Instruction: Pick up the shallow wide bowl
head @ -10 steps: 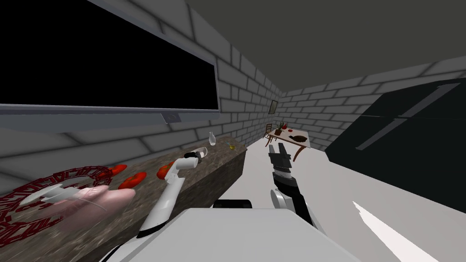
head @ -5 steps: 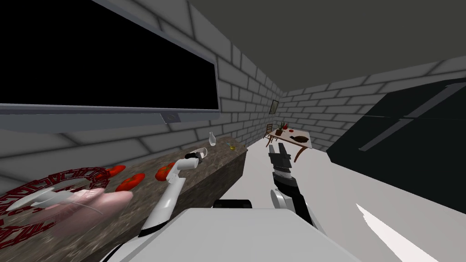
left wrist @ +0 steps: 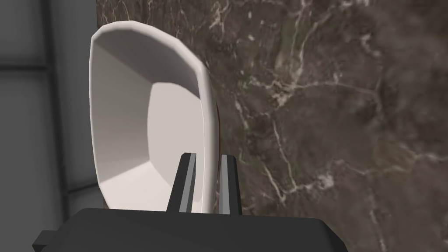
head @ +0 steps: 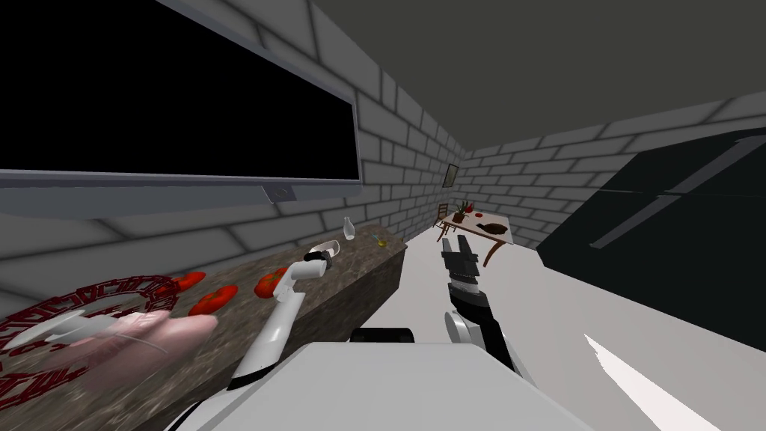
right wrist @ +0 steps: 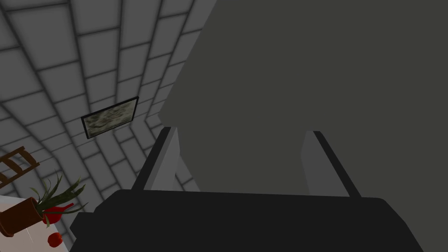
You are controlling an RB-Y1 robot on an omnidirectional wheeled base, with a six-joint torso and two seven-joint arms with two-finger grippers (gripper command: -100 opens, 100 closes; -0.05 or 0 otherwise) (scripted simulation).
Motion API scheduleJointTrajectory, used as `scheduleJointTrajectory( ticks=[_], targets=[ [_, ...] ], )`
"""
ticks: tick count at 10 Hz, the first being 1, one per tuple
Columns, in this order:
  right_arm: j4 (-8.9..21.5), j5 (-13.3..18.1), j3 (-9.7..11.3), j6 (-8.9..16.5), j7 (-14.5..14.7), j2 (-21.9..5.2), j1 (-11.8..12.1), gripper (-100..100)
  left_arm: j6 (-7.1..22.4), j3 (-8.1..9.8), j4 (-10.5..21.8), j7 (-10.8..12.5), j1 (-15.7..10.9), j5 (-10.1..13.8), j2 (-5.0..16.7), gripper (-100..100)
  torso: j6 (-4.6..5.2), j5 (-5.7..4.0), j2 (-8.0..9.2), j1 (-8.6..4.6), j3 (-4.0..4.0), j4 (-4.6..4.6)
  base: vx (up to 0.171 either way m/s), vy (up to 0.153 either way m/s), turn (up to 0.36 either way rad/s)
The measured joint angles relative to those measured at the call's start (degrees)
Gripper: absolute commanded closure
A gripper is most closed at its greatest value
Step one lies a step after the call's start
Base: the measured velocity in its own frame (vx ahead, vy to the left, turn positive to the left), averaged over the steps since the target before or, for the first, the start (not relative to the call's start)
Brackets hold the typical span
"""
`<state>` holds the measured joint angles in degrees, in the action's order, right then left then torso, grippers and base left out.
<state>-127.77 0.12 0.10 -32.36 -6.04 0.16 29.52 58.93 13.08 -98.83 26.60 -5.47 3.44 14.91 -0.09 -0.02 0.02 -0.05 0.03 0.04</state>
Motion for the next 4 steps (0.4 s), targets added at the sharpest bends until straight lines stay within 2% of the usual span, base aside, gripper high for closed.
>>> scheduleJointTrajectory(
  ticks=[1,3,4],
  targets=[
    [0.0,0.0,0.0,0.0,0.0,0.0,0.0,0,0.01,0.0,0.01,0.0,0.01,0.0,0.0,100,0.0,-0.01,0.01,-0.01,0.01,0.01,-0.028,-0.005,-0.026],
    [0.0,0.0,0.0,0.0,0.0,0.0,-0.01,0,1.62,-0.13,-1.82,0.41,0.12,-0.1,0.15,100,-0.01,-0.04,0.21,-0.08,0.13,0.07,-0.031,-0.005,-0.011],
    [0.0,0.0,0.0,0.0,0.0,0.0,0.0,0,1.8,-0.14,-1.92,0.45,0.16,-0.09,0.14,0,-0.01,-0.05,0.16,-0.07,0.12,0.07,0.0,0.0,0.0]
  ],
)
